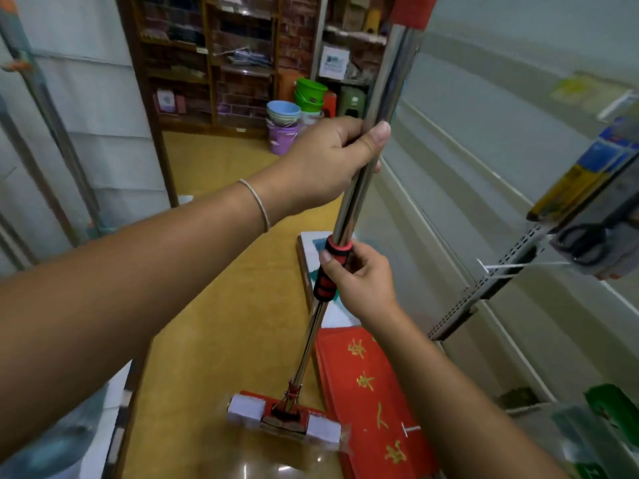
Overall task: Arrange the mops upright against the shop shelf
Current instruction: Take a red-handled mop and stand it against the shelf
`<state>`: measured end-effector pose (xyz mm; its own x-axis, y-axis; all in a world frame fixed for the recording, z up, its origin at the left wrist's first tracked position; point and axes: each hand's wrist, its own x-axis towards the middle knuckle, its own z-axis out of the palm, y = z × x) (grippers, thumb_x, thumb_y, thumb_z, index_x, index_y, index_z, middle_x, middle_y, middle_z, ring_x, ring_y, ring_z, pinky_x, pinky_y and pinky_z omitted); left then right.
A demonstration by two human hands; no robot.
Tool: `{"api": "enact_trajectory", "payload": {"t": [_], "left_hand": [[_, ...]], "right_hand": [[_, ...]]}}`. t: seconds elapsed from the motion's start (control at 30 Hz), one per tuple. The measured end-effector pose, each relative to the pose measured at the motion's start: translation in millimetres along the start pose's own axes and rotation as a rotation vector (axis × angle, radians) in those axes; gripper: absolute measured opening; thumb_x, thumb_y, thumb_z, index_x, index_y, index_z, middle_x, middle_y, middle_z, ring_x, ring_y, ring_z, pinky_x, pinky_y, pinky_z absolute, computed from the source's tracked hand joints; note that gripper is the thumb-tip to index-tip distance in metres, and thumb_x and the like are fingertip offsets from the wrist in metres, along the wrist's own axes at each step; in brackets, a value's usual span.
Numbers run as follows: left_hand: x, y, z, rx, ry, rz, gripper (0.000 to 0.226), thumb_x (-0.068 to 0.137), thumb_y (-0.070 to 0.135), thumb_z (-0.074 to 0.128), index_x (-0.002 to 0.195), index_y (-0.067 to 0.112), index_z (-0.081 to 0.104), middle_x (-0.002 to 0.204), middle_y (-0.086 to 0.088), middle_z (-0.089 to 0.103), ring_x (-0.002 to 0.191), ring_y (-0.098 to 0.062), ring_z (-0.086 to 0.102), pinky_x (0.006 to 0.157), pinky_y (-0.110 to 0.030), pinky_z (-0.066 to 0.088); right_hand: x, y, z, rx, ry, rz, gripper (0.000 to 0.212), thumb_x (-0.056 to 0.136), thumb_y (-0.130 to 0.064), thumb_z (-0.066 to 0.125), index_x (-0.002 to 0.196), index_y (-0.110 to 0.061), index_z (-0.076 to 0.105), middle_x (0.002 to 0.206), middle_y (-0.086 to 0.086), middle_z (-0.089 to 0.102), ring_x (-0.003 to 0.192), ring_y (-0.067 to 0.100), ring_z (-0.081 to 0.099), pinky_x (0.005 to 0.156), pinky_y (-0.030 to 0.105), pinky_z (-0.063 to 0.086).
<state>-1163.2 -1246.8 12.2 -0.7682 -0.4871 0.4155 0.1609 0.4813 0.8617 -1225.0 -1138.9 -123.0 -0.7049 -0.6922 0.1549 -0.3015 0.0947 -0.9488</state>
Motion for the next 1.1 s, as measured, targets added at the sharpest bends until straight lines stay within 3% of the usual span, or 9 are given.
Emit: {"api": "enact_trajectory", "payload": {"t": [0.13, 0.23, 0.33, 0.47, 0.6, 0.77, 0.87, 1.0, 1.1], "left_hand": [[43, -11, -13, -0.009, -0.097, 0.047, 0.038, 0.099, 0.031, 0.049, 0.101, -0.004, 0.063, 0.090, -0.014, 0.070, 0.069, 0.006, 0.066, 0.078, -0.026, 0.055], [70, -14, -11, -0.040, -0.130, 0.075, 0.036, 0.099, 0.030, 0.050, 0.101, -0.003, 0.063, 0.090, -0.013, 0.071, 0.072, 0.003, 0.067, 0.082, -0.029, 0.054], [100, -20, -4, -0.120, -0.147, 0.097, 0.034, 0.099, 0.030, 0.051, 0.099, -0.002, 0.063, 0.087, -0.013, 0.069, 0.078, -0.005, 0.070, 0.085, -0.035, 0.055], [142, -31, 9, -0.141, -0.178, 0.136, 0.038, 0.099, 0.034, 0.051, 0.101, -0.003, 0.063, 0.085, -0.014, 0.071, 0.068, 0.000, 0.067, 0.082, -0.037, 0.055], [179, -52, 23, -0.161, -0.195, 0.138, 0.044, 0.094, 0.042, 0.049, 0.099, 0.000, 0.063, 0.078, -0.003, 0.070, 0.071, -0.008, 0.068, 0.087, -0.047, 0.055], [230, -81, 40, -0.158, -0.189, 0.110, 0.045, 0.091, 0.044, 0.048, 0.095, 0.001, 0.062, 0.074, -0.002, 0.069, 0.071, -0.014, 0.068, 0.085, -0.052, 0.055], [261, -89, 55, -0.173, -0.204, 0.109, 0.041, 0.092, 0.043, 0.048, 0.094, 0.005, 0.063, 0.075, -0.004, 0.068, 0.072, -0.013, 0.067, 0.085, -0.052, 0.055], [290, -94, 84, -0.218, -0.209, 0.140, 0.036, 0.092, 0.041, 0.048, 0.090, 0.007, 0.060, 0.074, -0.006, 0.065, 0.071, -0.012, 0.068, 0.083, -0.053, 0.055], [309, -99, 103, -0.244, -0.187, 0.163, 0.040, 0.090, 0.044, 0.048, 0.088, 0.007, 0.061, 0.070, -0.003, 0.066, 0.073, -0.019, 0.068, 0.082, -0.054, 0.054]], "right_hand": [[37, -6, 8, 0.014, 0.076, -0.007, 0.010, 0.089, -0.016, 0.071, 0.087, -0.025, 0.067, 0.069, -0.007, 0.058, 0.061, 0.002, 0.051, 0.060, 0.012, 0.045], [59, -9, 6, 0.006, 0.130, 0.017, 0.015, 0.088, -0.021, 0.072, 0.081, -0.033, 0.067, 0.063, -0.014, 0.055, 0.059, 0.004, 0.051, 0.056, 0.020, 0.047], [86, -10, 0, 0.033, 0.195, -0.005, 0.013, 0.087, -0.017, 0.074, 0.081, -0.027, 0.068, 0.065, -0.014, 0.059, 0.063, 0.004, 0.053, 0.066, 0.024, 0.047], [122, -5, -10, 0.031, 0.266, -0.006, 0.005, 0.086, -0.020, 0.075, 0.089, -0.017, 0.071, 0.074, -0.002, 0.063, 0.071, 0.008, 0.057, 0.073, 0.031, 0.050], [158, 9, -24, -0.014, 0.308, 0.008, 0.013, 0.083, -0.027, 0.077, 0.094, -0.021, 0.073, 0.082, -0.004, 0.072, 0.078, 0.007, 0.066, 0.080, 0.032, 0.056], [211, 28, -35, -0.010, 0.328, 0.053, 0.016, 0.082, -0.028, 0.078, 0.096, -0.025, 0.072, 0.086, -0.005, 0.074, 0.084, 0.012, 0.069, 0.083, 0.035, 0.058], [240, 33, -51, 0.013, 0.360, 0.081, 0.014, 0.080, -0.028, 0.080, 0.091, -0.028, 0.072, 0.086, -0.005, 0.074, 0.085, 0.011, 0.070, 0.080, 0.030, 0.058], [262, 37, -73, 0.084, 0.388, 0.079, 0.011, 0.082, -0.017, 0.079, 0.088, -0.021, 0.070, 0.079, 0.009, 0.072, 0.062, 0.002, 0.064, 0.055, 0.012, 0.050], [276, 45, -86, 0.052, 0.441, 0.069, 0.011, 0.081, -0.020, 0.080, 0.085, -0.024, 0.071, 0.078, 0.004, 0.072, 0.065, 0.004, 0.063, 0.060, 0.018, 0.053]]}}
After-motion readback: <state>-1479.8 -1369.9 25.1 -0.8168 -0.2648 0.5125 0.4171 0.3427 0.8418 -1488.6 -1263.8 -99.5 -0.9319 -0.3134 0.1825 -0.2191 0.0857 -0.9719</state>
